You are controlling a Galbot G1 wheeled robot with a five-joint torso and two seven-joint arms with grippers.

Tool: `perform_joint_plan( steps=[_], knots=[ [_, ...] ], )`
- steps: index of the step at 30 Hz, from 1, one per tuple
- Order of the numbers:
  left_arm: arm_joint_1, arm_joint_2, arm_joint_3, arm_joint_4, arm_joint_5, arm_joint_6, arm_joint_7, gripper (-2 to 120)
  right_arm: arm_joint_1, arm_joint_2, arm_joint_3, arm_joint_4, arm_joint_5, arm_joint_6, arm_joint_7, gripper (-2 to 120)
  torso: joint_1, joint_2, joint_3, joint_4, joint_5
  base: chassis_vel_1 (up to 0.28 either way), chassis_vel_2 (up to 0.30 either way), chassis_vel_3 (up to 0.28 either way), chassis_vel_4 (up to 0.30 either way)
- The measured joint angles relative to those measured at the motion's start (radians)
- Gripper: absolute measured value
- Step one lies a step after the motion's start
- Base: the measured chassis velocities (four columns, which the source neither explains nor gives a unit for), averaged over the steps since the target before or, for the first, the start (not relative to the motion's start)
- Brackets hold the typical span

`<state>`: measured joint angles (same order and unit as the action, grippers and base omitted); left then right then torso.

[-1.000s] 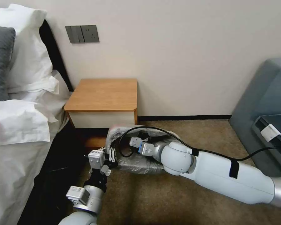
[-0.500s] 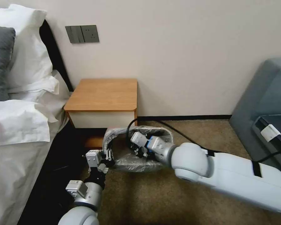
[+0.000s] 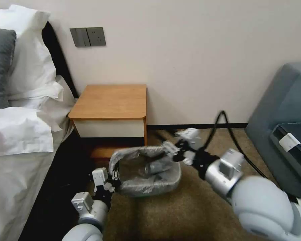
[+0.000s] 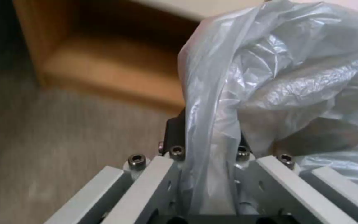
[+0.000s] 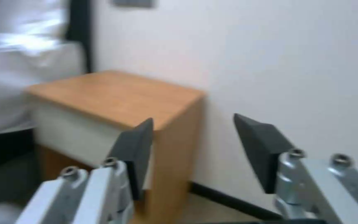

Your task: Pick up the garbage bag from the table and place it over the trash can.

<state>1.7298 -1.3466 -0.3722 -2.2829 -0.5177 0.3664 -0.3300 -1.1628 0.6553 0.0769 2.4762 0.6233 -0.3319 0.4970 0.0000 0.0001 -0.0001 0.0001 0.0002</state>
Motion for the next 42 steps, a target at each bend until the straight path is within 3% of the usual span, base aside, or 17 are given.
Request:
perform_joint_plan(
  steps=[2,3,5,12,22,25,30,33,38,42],
  knots=[
    [0.016,-0.001,0.005,-0.006,-0.022,0.026,-0.007,5,-0.154,0.066,0.116,-0.004,-0.087,0.026,-0.036,65,0.000,0.000,0.000,-0.0003,0.0001,0.000,0.000,0.000,0.000],
    [0.016,-0.001,0.005,-0.006,-0.022,0.026,-0.007,5,-0.154,0.066,0.116,-0.004,-0.087,0.026,-0.036,65,0.000,0.000,0.000,-0.0003,0.0001,0.000,0.000,0.000,0.000],
    [0.029,-0.001,0.013,-0.005,-0.023,0.035,-0.010,5,-0.265,0.142,0.189,-0.002,-0.148,0.055,-0.071,76,0.000,0.000,0.000,-0.0004,-0.0002,0.000,0.000,0.000,0.000],
    [0.022,0.007,0.018,0.020,-0.034,0.091,-0.046,5,-0.369,0.252,0.220,0.011,-0.246,0.099,-0.096,97,0.000,0.000,0.000,0.0000,-0.0003,0.000,0.000,0.000,0.000],
    [-0.019,0.009,0.014,0.070,-0.077,0.134,-0.057,5,-0.420,0.287,0.232,0.019,-0.284,0.117,-0.110,100,0.000,0.000,0.000,0.0000,-0.0003,0.000,0.000,0.000,0.000],
    [-0.033,0.010,0.012,0.092,-0.079,0.138,-0.059,21,-0.431,0.290,0.234,0.023,-0.287,0.117,-0.112,100,0.000,0.000,0.000,0.0000,-0.0002,0.000,0.000,0.000,0.000],
    [-0.037,0.009,0.010,0.092,-0.086,0.154,-0.060,33,-0.441,0.289,0.241,0.023,-0.279,0.114,-0.113,100,0.000,0.000,0.000,0.0000,-0.0001,0.000,0.000,0.000,0.000],
    [-0.037,0.008,0.010,0.084,-0.086,0.159,-0.057,49,-0.446,0.291,0.244,0.023,-0.260,0.107,-0.111,100,0.000,0.000,0.000,-0.0001,-0.0001,0.000,0.000,0.000,0.000],
    [-0.034,0.008,0.006,0.072,-0.082,0.160,-0.052,62,-0.450,0.294,0.255,0.023,-0.253,0.105,-0.110,100,0.000,0.000,0.000,-0.0001,-0.0001,0.000,0.000,0.000,0.000],
    [-0.027,0.010,-0.009,0.039,-0.068,0.148,-0.035,82,-0.472,0.313,0.282,0.025,-0.247,0.106,-0.106,100,0.000,0.000,0.000,-0.0001,-0.0002,0.000,0.000,0.000,0.000]
  ],
)
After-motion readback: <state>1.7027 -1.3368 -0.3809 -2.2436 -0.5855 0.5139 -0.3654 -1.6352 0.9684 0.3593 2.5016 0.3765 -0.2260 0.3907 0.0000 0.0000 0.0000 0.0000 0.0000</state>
